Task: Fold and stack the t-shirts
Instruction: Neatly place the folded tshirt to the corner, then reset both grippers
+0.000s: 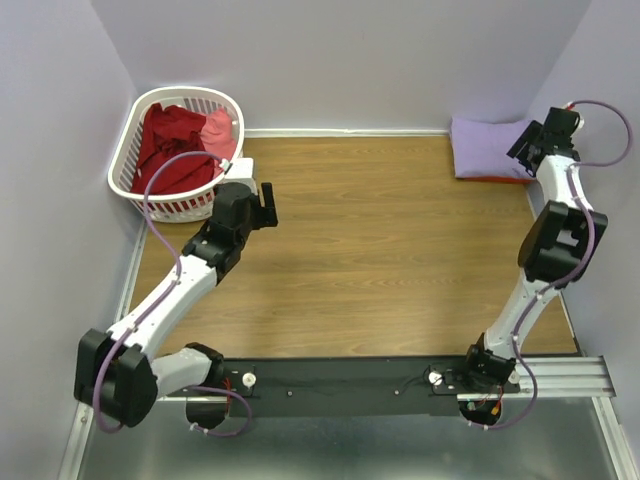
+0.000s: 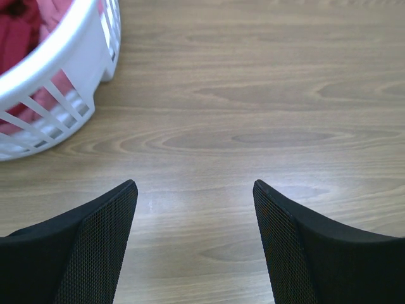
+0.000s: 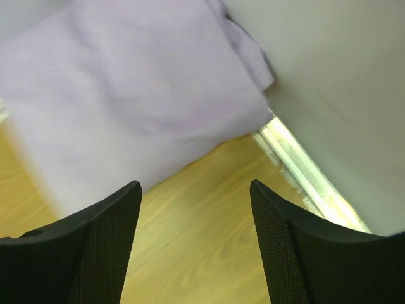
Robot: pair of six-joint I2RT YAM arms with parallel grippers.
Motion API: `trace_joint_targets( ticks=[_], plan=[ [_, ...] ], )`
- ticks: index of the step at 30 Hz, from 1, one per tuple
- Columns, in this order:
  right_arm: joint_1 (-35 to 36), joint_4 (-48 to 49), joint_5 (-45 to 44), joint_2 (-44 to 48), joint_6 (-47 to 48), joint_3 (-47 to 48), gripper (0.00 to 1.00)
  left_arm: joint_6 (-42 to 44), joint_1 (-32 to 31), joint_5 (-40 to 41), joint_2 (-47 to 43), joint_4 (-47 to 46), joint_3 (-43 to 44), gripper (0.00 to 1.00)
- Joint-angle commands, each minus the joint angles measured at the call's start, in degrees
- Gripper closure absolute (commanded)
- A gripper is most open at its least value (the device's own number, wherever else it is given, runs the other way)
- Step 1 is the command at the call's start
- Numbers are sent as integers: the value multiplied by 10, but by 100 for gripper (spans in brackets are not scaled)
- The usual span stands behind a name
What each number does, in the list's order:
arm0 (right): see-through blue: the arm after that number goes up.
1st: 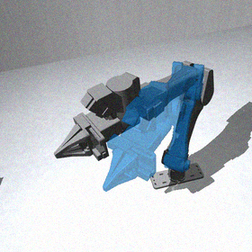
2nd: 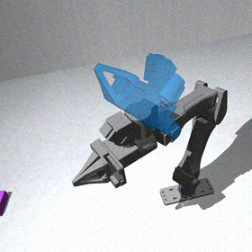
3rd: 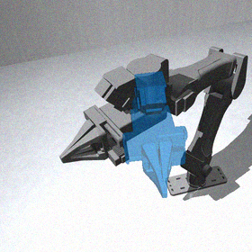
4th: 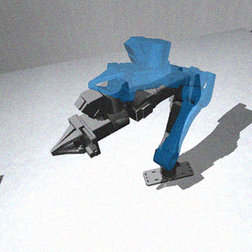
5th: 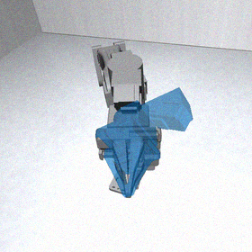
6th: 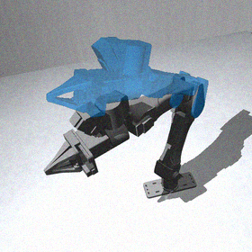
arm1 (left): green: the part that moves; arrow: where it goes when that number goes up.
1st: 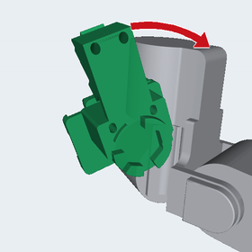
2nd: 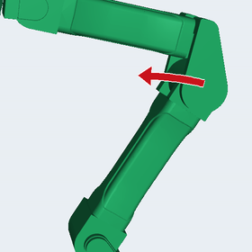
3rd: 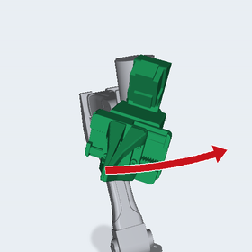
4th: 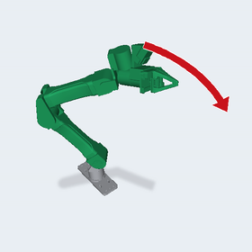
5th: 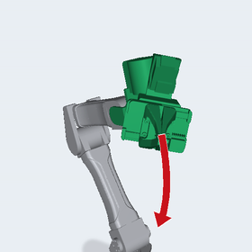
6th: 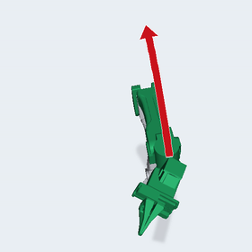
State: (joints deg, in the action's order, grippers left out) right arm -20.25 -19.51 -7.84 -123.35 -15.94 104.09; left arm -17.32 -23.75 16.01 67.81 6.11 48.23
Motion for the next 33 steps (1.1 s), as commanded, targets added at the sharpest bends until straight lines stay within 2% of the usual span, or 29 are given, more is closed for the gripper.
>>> trace_joint_targets(
  ticks=[1,3,4,5,6,10,13,14,18,21,28,33],
  plan=[
    [26,6,46,168,-36,-62,23,3,-3,22,-58,-13,-2,18],
    [26,-4,72,228,-54,-113,22,7,-3,26,-92,-13,-4,18],
    [26,-17,75,299,-58,-127,21,7,-2,26,-115,-8,-1,18],
    [26,-25,97,331,-59,-152,8,8,-2,26,-126,7,11,18],
    [26,-35,103,370,-59,-162,1,11,-2,28,-139,17,16,18],
    [26,-82,135,562,-52,-185,0,11,-2,53,-210,68,53,17],
    [30,-110,119,655,-66,-208,0,12,-2,75,-267,108,85,15],
    [35,-111,109,711,-73,-221,0,14,-2,81,-295,121,92,14],
    [127,-135,19,800,-56,-241,0,28,-2,105,-360,149,118,9],
    [168,-148,-1,871,-37,-270,0,33,-2,142,-401,163,110,7],
    [192,-149,-47,1002,-34,-379,0,-5,-2,174,-495,148,21,7],
    [199,-149,-63,1037,-40,-432,0,-28,-2,176,-544,125,-55,5]
  ],
)
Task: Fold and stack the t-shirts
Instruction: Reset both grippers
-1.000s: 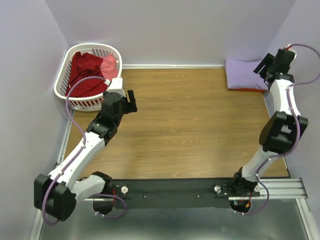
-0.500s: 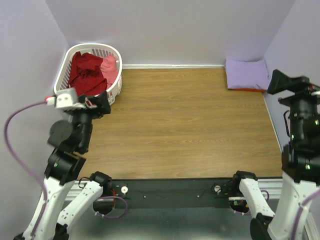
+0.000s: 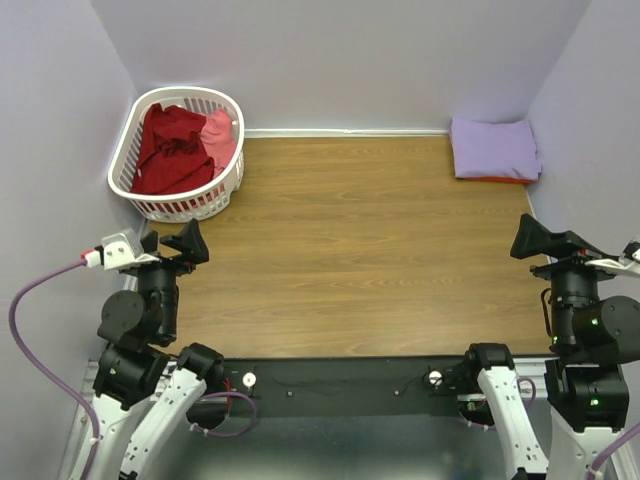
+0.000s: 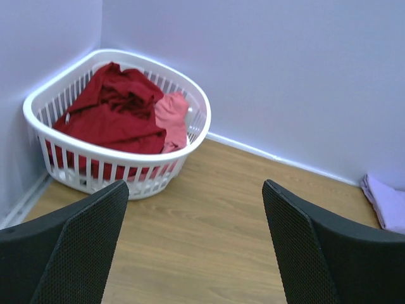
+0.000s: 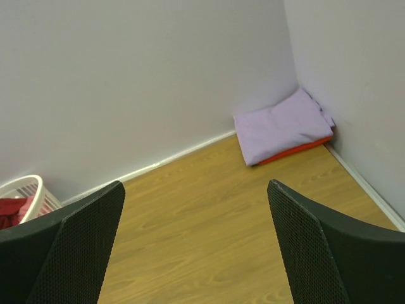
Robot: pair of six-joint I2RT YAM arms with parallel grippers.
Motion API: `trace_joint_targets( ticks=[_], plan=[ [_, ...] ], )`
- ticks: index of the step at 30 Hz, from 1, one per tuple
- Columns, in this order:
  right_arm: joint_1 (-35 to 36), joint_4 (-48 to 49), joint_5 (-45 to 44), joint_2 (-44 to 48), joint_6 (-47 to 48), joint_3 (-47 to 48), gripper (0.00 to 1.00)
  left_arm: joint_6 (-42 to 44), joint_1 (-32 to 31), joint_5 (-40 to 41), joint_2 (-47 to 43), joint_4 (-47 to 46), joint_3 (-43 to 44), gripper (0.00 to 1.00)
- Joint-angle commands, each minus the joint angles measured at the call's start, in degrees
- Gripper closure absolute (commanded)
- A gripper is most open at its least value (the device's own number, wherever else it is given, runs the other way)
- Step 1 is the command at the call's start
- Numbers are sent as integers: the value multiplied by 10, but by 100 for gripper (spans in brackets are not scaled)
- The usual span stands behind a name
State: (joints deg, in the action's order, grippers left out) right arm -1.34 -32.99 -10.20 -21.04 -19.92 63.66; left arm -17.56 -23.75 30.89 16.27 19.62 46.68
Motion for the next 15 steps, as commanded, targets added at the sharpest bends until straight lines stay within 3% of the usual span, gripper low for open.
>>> trace_joint_targets(
  ticks=[1,15],
  plan=[
    [12,-13,-42,14,1,-34,0,-34,-2,29,-44,-12,-49,5],
    [50,-14,-73,21,19,-63,0,-50,-2,39,-66,-44,-103,5]
  ],
)
